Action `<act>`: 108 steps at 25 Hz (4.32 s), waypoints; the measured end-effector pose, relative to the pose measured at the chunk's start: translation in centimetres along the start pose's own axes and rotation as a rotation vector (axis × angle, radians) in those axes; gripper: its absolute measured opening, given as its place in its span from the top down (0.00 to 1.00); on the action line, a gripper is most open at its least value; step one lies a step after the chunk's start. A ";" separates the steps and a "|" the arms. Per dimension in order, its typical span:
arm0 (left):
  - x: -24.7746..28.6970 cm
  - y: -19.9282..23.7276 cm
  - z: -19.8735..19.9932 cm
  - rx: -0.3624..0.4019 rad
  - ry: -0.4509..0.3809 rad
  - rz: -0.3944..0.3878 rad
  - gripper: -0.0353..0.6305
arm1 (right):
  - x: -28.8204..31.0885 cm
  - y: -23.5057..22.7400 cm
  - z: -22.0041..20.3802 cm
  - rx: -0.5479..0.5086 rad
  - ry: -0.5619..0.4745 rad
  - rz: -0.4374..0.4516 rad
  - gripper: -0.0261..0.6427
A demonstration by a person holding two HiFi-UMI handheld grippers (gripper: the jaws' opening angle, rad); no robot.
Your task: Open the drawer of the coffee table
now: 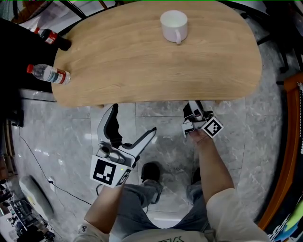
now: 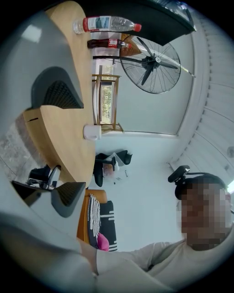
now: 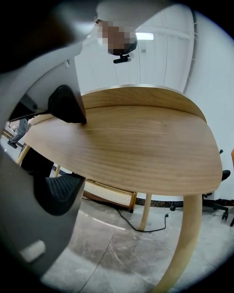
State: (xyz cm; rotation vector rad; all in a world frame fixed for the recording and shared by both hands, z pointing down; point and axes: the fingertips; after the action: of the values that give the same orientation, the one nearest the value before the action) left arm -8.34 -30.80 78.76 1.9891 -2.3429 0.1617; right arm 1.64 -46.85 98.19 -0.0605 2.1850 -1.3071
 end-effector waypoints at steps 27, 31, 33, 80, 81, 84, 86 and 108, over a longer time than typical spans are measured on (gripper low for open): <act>-3.4 -3.6 3.7 -0.053 0.043 -0.055 0.21 | -12.1 9.0 -7.3 0.216 0.111 -0.058 0.45; -3.5 -3.6 4.2 -0.058 0.038 -0.056 0.21 | -13.6 10.0 -8.3 0.235 0.160 -0.050 0.46; -3.3 -3.4 4.3 -0.058 0.034 -0.055 0.21 | -13.9 10.1 -8.4 0.240 0.169 -0.046 0.46; -4.5 5.9 55.7 -0.046 -0.278 0.079 0.23 | 26.8 67.1 28.7 -1.124 0.369 -0.139 0.66; -5.1 6.0 57.0 -0.046 -0.282 0.086 0.25 | 26.9 68.6 30.0 -1.140 0.345 -0.161 0.67; -6.9 5.0 59.8 -0.038 -0.277 0.094 0.43 | 26.6 72.2 31.9 -1.162 0.308 -0.191 0.74; -7.0 3.8 61.3 -0.017 -0.284 0.084 0.60 | 26.8 74.0 32.6 -1.197 0.297 -0.188 0.77; -4.3 10.3 61.8 -0.018 -0.191 0.262 0.95 | 27.2 73.0 35.2 -1.250 0.270 -0.294 0.95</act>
State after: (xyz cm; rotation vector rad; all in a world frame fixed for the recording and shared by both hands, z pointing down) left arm -16.56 -32.43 16.54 1.7525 -2.7076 -0.0395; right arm 15.08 -45.84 13.78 -0.7279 2.9519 0.1365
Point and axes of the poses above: the fingertips, and each gripper's own axes: x forward along the fingers, y to its left, z out of its top, and after that the axes turned 10 degrees about z, right-handed
